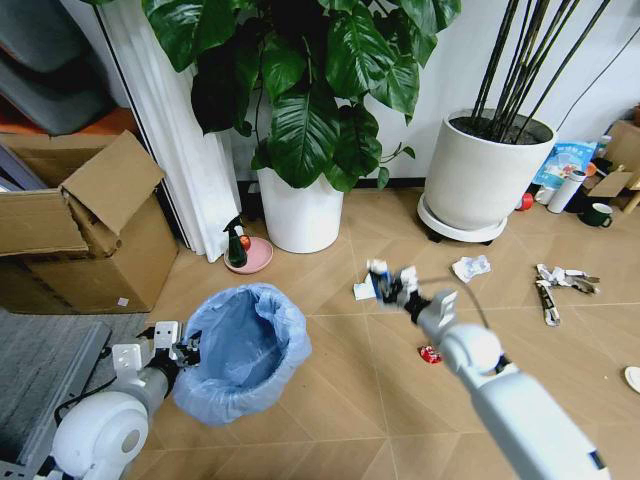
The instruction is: Pick up the trash bin and place the garbage on the floor into it.
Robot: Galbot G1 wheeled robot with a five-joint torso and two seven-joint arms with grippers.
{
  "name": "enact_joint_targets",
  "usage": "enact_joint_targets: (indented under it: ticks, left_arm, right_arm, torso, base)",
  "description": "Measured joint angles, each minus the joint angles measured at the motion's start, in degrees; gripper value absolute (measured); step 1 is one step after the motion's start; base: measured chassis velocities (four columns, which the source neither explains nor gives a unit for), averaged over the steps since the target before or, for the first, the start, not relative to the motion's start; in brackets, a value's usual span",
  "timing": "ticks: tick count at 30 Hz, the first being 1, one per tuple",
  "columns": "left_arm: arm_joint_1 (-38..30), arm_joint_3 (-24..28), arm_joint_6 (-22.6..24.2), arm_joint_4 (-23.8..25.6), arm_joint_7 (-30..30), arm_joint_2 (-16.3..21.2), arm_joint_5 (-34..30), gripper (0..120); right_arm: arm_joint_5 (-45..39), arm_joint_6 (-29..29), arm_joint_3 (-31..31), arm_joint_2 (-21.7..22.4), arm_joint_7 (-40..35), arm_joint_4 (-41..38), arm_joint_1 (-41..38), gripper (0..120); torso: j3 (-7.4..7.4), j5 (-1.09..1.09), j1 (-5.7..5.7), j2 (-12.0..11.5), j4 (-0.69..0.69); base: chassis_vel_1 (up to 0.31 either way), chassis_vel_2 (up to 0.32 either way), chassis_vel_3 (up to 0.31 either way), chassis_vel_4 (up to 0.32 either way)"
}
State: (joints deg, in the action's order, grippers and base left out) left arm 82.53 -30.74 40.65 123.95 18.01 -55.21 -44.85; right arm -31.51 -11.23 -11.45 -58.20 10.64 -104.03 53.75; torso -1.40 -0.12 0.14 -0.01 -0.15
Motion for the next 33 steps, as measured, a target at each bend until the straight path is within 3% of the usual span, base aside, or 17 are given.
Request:
enact_joint_targets:
  ticks: [4,6,9,11,17,25,28,32,33]
  left_arm:
    - [-2.7,2.6,0.9,-1.8,-0.3,3.1,-1.1,0]
    - [-5.6,5.0,1.5,-3.4,-1.0,5.8,-2.2,0]
    - [-7.0,6.1,1.5,-4.0,-1.0,6.8,-3.2,0]
    - [-8.4,6.9,1.5,-4.7,-1.0,7.4,-4.4,0]
    - [-9.0,7.3,1.6,-5.7,-0.3,7.3,-5.3,0]
    - [-9.1,7.4,1.6,-6.3,-0.6,7.1,-5.3,0]
    - [-8.9,7.3,1.6,-6.3,-0.7,7.1,-5.3,0]
    - [-8.9,6.9,1.6,-6.5,-1.1,7.1,-5.3,0]
    - [-8.9,6.9,1.6,-6.5,-1.1,7.1,-5.3,0]
  right_arm:
    - [-4.1,-1.2,4.0,0.9,-0.7,-4.0,-4.1,8]
    - [-8.5,-2.1,9.2,1.1,-1.5,-6.1,-8.3,8]
    - [-10.3,-2.4,12.6,0.7,-2.1,-6.5,-11.0,8]
    - [-12.1,-2.4,20.3,-1.5,-2.8,-6.0,-15.5,8]
    - [-13.2,-2.6,30.9,-7.0,-4.1,-4.2,-19.7,8]
    - [-13.2,-4.1,35.5,-7.6,-6.7,-4.1,-18.5,8]
    - [-12.7,-5.1,35.8,-7.2,-7.0,-4.0,-17.8,18]
    - [-11.8,-5.7,35.9,-6.6,-7.7,-3.7,-17.0,39]
    - [-11.8,-5.7,35.9,-6.6,-7.7,-3.7,-17.0,39]
  torso:
    - [0.00,0.03,0.00,0.0,0.00]
    - [0.00,0.01,0.00,0.0,0.00]
    - [0.00,0.01,0.00,0.0,0.00]
    - [0.00,0.00,0.00,0.0,-0.02]
    - [-0.01,-0.01,0.00,0.0,0.04]
    - [0.00,0.01,0.00,0.0,-0.01]
    - [0.01,0.00,0.00,0.0,-0.02]
    - [0.00,0.01,0.00,0.0,0.00]
    - [0.00,0.01,0.00,0.0,0.00]
  base:
    - [0.000,0.000,0.000,0.000]
    - [0.000,0.000,0.000,0.000]
    - [0.000,0.000,0.000,0.000]
    - [0.000,0.000,0.000,0.000]
    - [0.000,0.000,0.000,0.000]
    - [0.000,0.000,0.000,0.000]
    - [0.000,0.000,0.000,0.000]
    - [0.000,0.000,0.000,0.000]
    - [0.000,0.000,0.000,0.000]
